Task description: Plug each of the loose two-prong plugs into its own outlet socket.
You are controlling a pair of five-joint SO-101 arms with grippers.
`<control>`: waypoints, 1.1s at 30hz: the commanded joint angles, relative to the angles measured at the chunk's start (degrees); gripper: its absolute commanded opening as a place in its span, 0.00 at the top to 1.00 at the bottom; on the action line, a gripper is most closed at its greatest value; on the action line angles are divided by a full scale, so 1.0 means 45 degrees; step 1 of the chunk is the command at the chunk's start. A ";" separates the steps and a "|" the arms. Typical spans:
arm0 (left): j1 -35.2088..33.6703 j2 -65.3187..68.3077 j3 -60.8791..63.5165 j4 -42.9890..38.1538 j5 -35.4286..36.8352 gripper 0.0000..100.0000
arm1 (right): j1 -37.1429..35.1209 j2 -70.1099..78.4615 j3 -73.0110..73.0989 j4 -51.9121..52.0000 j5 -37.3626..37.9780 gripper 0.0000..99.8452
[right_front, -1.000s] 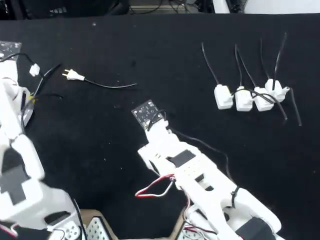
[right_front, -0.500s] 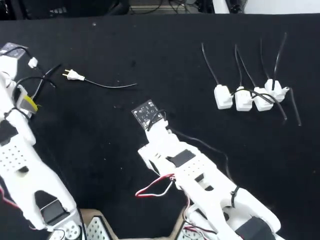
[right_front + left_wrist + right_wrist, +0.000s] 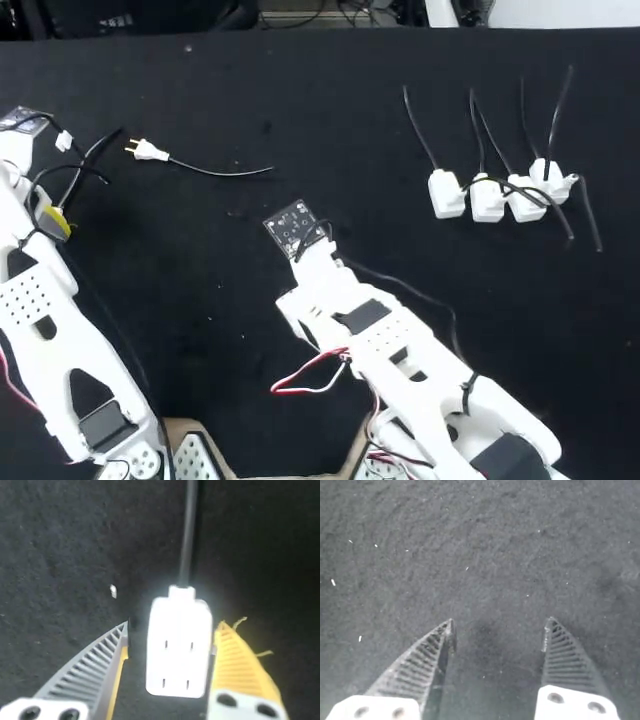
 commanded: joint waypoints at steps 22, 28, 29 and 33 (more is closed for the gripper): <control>0.0596 -0.9065 0.9602 0.0527 0.7951 0.97 | 0.0840 -0.0498 -0.0244 -0.0274 -0.0117 0.75; 0.2706 -1.4379 1.7104 -0.1348 0.9983 0.97 | 0.2149 -0.0498 -0.0381 -0.0274 -0.0156 0.75; 0.3233 -1.5219 1.8393 -0.1915 1.0256 0.97 | 0.2266 -0.0498 -0.0400 -0.0274 -0.0156 0.75; 0.5832 -1.8012 2.3433 -0.4591 1.0803 0.97 | 0.2403 -0.0498 -0.0400 -0.0274 -0.0156 0.75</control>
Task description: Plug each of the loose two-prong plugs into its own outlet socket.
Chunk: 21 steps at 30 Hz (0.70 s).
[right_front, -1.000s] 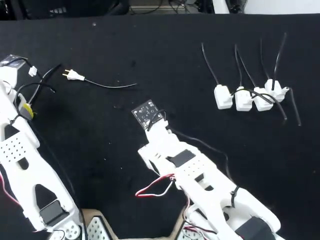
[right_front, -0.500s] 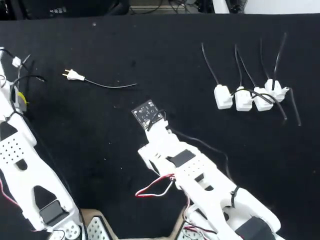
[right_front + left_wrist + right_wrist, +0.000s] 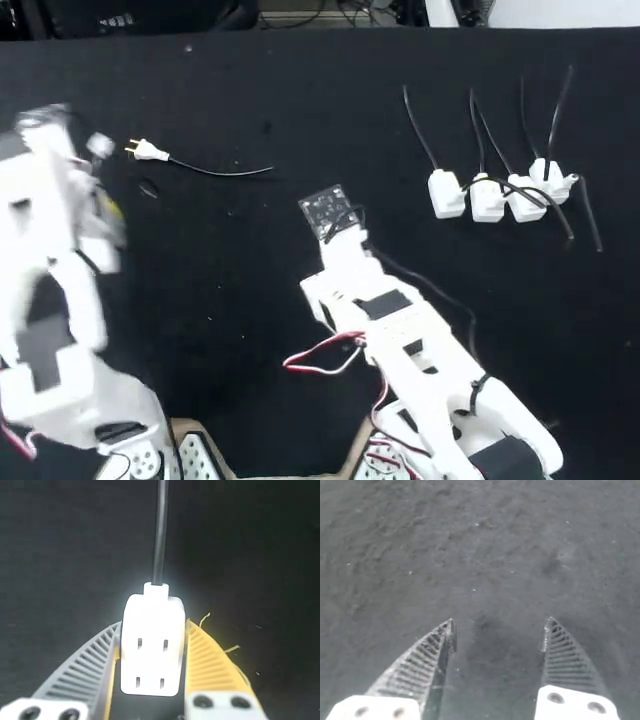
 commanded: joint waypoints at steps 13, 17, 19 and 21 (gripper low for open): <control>0.6418 -0.7385 1.0286 -0.5314 0.0469 0.77 | 0.0313 -0.0498 -0.0381 -0.0274 -0.0156 0.75; 0.5714 -0.7971 0.9446 -0.4708 0.0469 0.78 | 0.0313 -0.0498 -0.0381 -0.0274 -0.0156 0.75; 0.5070 -0.8244 0.9055 -0.4396 0.0000 0.78 | 0.0313 -0.0498 -0.0381 -0.0274 -0.0137 0.75; 0.4405 -0.8322 0.9035 -0.4415 -0.0977 0.78 | 0.0313 -0.0498 -0.0381 -0.0274 -0.0137 0.75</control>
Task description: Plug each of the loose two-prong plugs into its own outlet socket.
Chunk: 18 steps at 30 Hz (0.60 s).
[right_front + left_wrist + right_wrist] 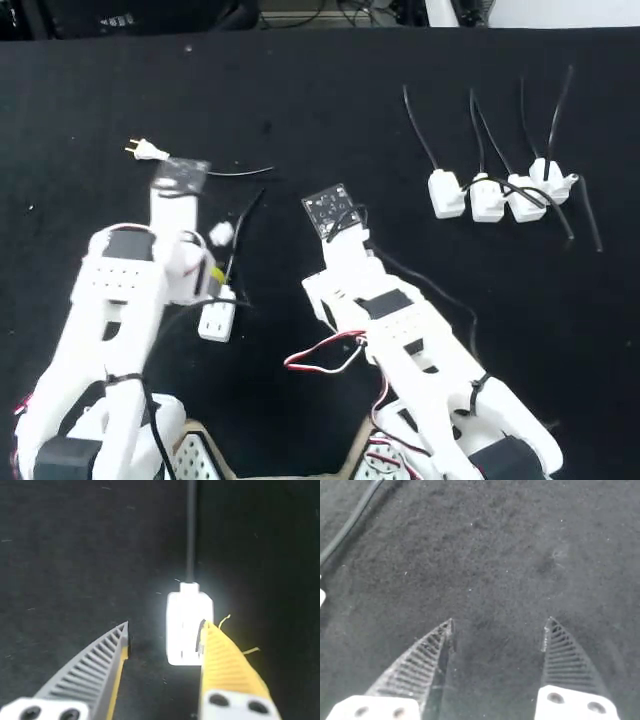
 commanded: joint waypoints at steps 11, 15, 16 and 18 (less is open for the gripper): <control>-0.0733 -0.0195 0.2354 -0.1289 -0.3692 0.78 | 0.1661 -0.0498 -0.1475 0.1074 -0.0156 0.75; 0.1221 -0.0215 0.2647 -0.1836 -0.1504 0.78 | 0.2520 -0.0498 -0.1612 0.1055 -0.0156 0.75; 0.1709 -0.0215 0.2667 -0.2012 -0.0840 0.78 | 0.2559 -0.0498 -0.1631 0.1055 -0.0156 0.75; 0.2764 -0.0098 0.2745 -0.2501 0.0313 0.78 | 0.2559 -0.0498 -0.1631 0.1055 -0.0156 0.75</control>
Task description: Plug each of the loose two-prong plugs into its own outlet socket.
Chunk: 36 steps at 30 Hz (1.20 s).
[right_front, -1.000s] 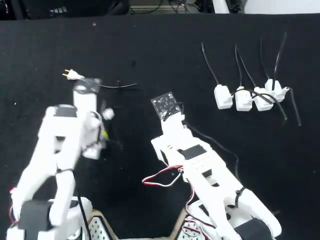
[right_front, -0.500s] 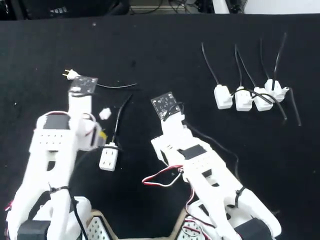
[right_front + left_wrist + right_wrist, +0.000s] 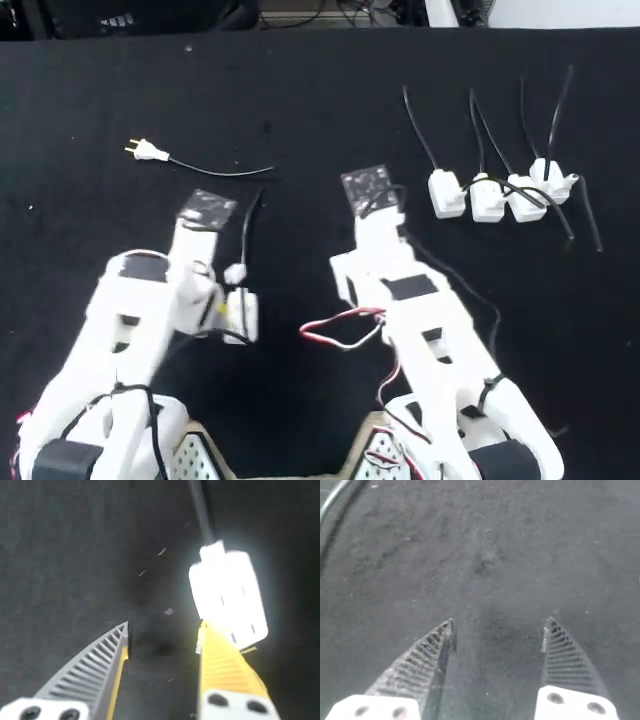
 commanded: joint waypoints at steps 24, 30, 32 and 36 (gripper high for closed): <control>0.2159 0.1055 -0.2706 -0.3126 0.3458 0.78 | 0.0254 -0.0498 -0.0674 0.0215 -0.1465 0.75; 0.2725 0.4083 -0.3624 -0.4513 0.4786 0.78 | 0.0293 -0.0498 -0.0635 0.0215 -0.1426 0.75; 0.2725 0.5275 -0.4484 -0.4552 0.5685 0.78 | 0.0293 -0.0498 -0.0654 0.0215 -0.1407 0.75; 0.2589 0.7443 -0.6105 -0.3575 0.6486 0.78 | 0.0293 -0.0498 -0.0635 0.0215 -0.1407 0.75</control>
